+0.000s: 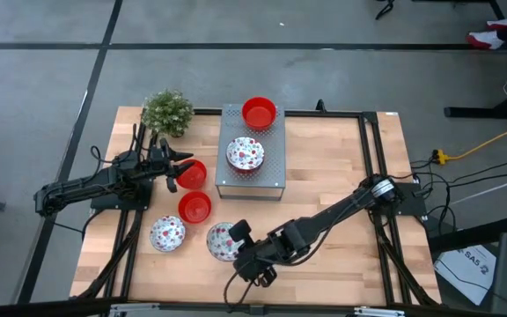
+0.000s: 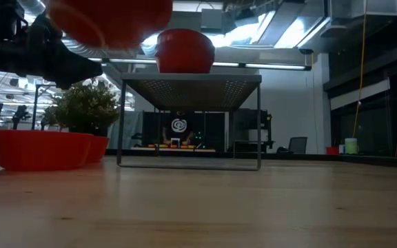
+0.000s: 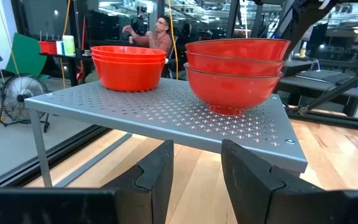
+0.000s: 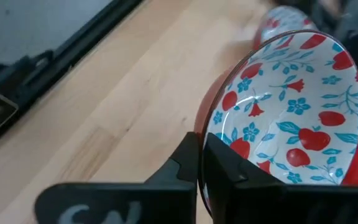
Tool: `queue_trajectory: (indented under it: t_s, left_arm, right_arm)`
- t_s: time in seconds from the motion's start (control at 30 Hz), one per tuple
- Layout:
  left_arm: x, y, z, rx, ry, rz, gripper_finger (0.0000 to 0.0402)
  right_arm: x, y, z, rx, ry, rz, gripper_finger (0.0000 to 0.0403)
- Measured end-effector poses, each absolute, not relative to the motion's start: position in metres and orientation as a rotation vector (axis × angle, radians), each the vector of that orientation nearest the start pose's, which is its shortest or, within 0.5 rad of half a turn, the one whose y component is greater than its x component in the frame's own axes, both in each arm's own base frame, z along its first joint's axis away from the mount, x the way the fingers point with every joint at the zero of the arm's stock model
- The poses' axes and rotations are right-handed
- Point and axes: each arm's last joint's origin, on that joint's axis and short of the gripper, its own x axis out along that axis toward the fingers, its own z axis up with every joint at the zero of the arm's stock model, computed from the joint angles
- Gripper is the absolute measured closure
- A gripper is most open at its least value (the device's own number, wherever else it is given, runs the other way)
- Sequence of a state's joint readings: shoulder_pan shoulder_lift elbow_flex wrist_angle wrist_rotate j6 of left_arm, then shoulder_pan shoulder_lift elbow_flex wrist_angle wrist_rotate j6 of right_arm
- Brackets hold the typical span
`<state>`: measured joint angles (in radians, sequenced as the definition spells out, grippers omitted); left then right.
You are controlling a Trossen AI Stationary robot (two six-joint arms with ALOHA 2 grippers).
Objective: Pick & Place Mini bowls
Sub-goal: Stack the white patterned bowl on the white patterned bowl on the shelf
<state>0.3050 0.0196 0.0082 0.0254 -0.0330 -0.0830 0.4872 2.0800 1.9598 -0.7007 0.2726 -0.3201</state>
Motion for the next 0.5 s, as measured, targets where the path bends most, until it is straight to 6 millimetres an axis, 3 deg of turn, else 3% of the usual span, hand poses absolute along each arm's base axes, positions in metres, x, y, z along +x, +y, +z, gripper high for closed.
queue_trajectory:
  t_s: [0.33, 0.5]
  left_arm:
    - [0.094, 0.030, 0.167, -0.080, -0.028, 0.338, 0.0272]
    - [0.094, 0.030, 0.167, -0.081, -0.028, 0.337, 0.0272]
  right_arm:
    - [0.396, 0.182, 0.355, -0.565, 0.593, 0.219, 0.0391]
    - [0.388, 0.173, 0.372, -0.555, 0.553, 0.176, 0.0391]
